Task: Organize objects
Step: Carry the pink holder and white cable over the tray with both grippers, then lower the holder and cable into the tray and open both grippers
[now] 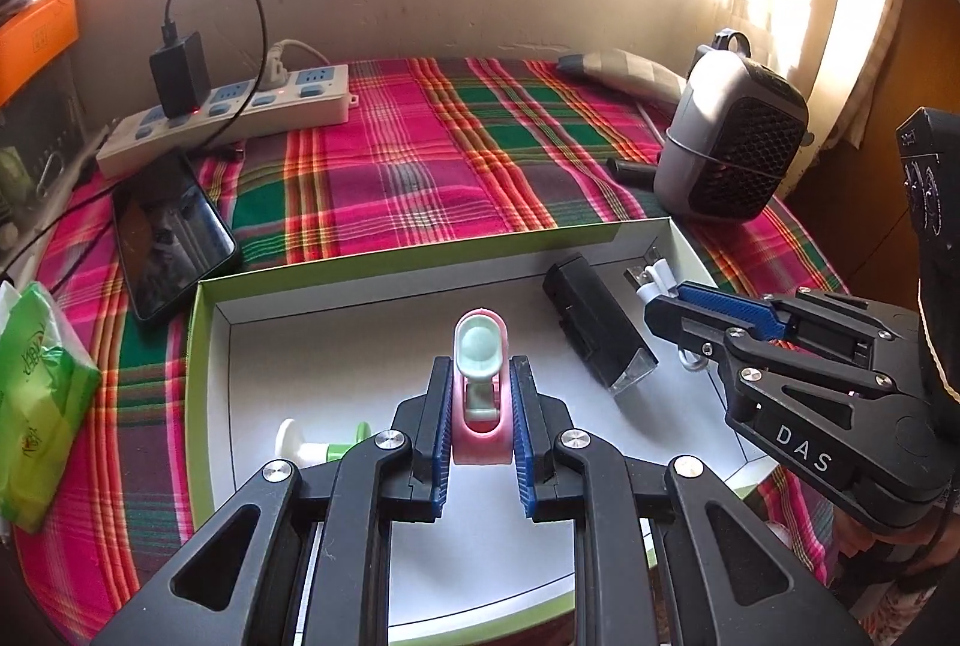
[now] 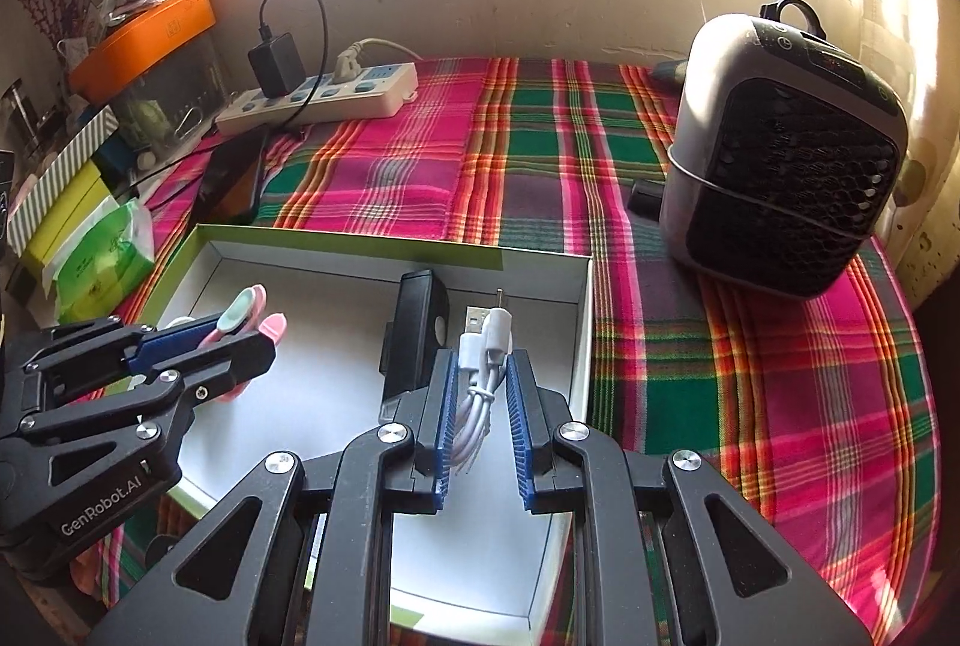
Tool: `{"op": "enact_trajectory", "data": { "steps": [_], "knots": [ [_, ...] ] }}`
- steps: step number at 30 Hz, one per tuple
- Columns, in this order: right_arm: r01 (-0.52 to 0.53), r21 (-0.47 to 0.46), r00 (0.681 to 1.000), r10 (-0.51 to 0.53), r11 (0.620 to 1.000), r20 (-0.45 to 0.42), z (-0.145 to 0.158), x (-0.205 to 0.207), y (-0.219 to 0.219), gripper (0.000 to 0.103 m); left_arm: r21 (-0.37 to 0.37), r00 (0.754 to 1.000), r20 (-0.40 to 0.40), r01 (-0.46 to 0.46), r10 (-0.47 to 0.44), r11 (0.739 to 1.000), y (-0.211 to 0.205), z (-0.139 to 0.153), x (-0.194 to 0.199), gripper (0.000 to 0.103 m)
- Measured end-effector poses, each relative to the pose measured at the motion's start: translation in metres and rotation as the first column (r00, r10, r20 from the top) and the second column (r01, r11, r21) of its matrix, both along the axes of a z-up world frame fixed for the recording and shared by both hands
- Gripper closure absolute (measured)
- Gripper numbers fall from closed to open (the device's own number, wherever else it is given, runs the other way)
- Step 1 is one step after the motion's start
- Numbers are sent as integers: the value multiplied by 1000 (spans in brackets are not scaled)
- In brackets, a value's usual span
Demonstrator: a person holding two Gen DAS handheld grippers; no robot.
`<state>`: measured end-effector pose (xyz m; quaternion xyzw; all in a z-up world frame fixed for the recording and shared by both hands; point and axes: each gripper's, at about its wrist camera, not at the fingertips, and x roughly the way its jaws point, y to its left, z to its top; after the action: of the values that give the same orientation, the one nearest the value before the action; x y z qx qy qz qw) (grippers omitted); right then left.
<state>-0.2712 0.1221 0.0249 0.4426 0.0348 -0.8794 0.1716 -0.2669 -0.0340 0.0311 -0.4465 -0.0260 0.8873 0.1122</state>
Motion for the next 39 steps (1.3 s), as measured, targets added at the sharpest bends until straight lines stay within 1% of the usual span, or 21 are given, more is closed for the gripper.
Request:
{"op": "enact_trajectory", "data": {
  "steps": [8,18,35,39],
  "knots": [
    [2,-1,999,-2,1000,36,-9,-12,0,85,1,999,34,-11,11,1000,-1,-9,-15,87],
    [-2,-8,999,3,1000,37,-12,-16,-2,85,-8,998,55,-15,15,1000,1,-19,-23,87],
    [-5,-21,999,7,1000,51,-15,-19,-6,85,-10,998,52,-19,20,1000,0,-18,-27,87],
    [-1,-21,999,2,1000,50,-15,-19,-5,85,-12,998,51,-28,29,1000,-1,-18,-26,80]
  ]
}}
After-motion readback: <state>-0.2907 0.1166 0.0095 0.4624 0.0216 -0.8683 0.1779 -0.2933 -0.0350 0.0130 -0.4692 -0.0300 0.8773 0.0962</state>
